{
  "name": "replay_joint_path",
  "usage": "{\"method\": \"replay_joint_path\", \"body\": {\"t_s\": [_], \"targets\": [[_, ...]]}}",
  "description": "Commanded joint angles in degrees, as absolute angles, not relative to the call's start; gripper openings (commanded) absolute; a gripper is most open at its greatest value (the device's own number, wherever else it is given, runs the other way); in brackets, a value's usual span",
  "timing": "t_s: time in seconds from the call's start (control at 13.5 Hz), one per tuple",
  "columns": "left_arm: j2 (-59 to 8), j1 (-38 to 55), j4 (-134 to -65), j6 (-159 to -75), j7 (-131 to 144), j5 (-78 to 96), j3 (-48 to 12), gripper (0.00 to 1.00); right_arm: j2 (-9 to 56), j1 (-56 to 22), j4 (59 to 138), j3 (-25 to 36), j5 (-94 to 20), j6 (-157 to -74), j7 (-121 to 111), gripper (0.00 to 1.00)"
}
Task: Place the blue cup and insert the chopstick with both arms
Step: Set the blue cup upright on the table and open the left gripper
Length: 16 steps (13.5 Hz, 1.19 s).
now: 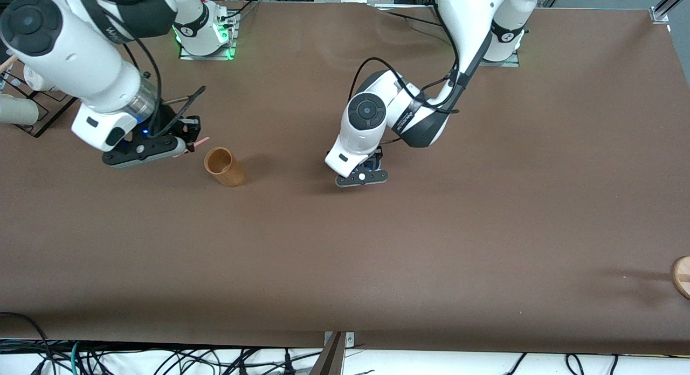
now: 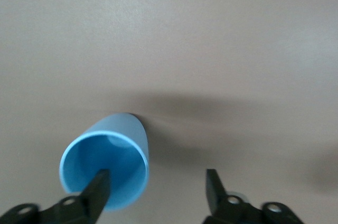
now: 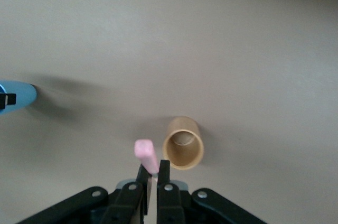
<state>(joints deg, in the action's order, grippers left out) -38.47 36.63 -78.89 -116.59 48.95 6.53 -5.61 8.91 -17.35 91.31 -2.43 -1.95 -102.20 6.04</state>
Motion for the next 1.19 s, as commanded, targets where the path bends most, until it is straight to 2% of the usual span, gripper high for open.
{"method": "replay_joint_path", "body": {"t_s": [0.0, 0.3, 0.67, 0.97, 1.11], "targets": [[-34.2, 32.9, -73.6, -106.2, 47.8, 8.8, -5.4, 1.00, 10.6, -22.0, 89.9, -2.5, -2.3, -105.6, 13.6, 0.00], [-26.6, 23.3, -71.9, -100.2, 38.8, 8.7, -5.2, 1.00, 14.3, -29.8, 89.2, -2.5, -1.7, -113.0, 27.5, 0.00], [-19.7, 9.5, -72.1, -88.0, 9.3, 7.4, -4.3, 1.00, 23.1, -36.4, 79.2, -2.5, -1.3, -115.6, 40.9, 0.00], [-13.8, 8.4, -75.1, -84.5, -1.0, 4.0, 1.7, 1.00, 29.2, -40.9, 75.9, -2.4, 3.5, -121.2, 49.7, 0.00], [-10.5, 8.3, -79.4, -84.2, -1.1, 4.0, 3.4, 1.00, 31.4, -42.3, 75.4, -2.3, 6.8, -123.3, 53.1, 0.00]]}}
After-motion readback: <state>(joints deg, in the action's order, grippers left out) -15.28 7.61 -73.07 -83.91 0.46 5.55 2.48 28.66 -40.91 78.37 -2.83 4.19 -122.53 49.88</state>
